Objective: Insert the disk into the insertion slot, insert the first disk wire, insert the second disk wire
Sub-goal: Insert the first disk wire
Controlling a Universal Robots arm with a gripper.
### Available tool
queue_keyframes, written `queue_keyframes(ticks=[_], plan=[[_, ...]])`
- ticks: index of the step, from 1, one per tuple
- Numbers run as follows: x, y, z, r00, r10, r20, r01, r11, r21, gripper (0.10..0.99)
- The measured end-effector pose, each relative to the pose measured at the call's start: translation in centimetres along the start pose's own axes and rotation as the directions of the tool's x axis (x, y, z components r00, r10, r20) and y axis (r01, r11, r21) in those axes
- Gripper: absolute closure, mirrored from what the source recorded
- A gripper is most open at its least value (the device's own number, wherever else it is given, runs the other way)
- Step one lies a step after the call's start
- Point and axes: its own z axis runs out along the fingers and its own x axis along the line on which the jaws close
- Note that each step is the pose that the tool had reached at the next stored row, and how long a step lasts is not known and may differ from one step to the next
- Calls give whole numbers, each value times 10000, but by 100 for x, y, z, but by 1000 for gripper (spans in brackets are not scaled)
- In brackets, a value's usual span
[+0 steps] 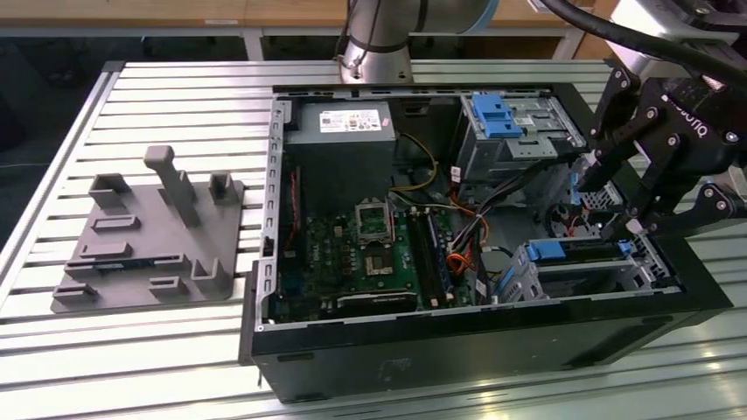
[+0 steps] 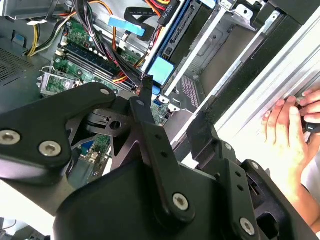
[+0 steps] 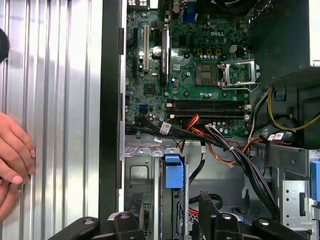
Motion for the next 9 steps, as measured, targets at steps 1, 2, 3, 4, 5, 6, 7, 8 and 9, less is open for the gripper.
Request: queue_keyframes(ticks=[1, 2, 3, 4, 5, 6, 7, 8, 9], plan=[[0, 0, 0, 10000, 0, 0, 0, 10000, 0, 529], [0, 0, 1, 10000, 0, -8, 0, 10000, 0, 529], [-2, 0, 0, 10000, 2, -43, -2, 10000, 0, 529], [-10, 0, 0, 9999, 5, -110, -5, 10000, -1, 529], [-26, -2, 1, 9998, 9, -189, -9, 10000, -2, 529], [-47, -4, 3, 9997, 11, -259, -11, 10000, -2, 529], [-75, -7, 3, 9995, 13, -303, -13, 10000, -2, 529], [-103, -13, 5, 9995, 13, -323, -13, 10000, -1, 529], [-132, -19, 6, 9994, 14, -337, -14, 10000, -1, 529]])
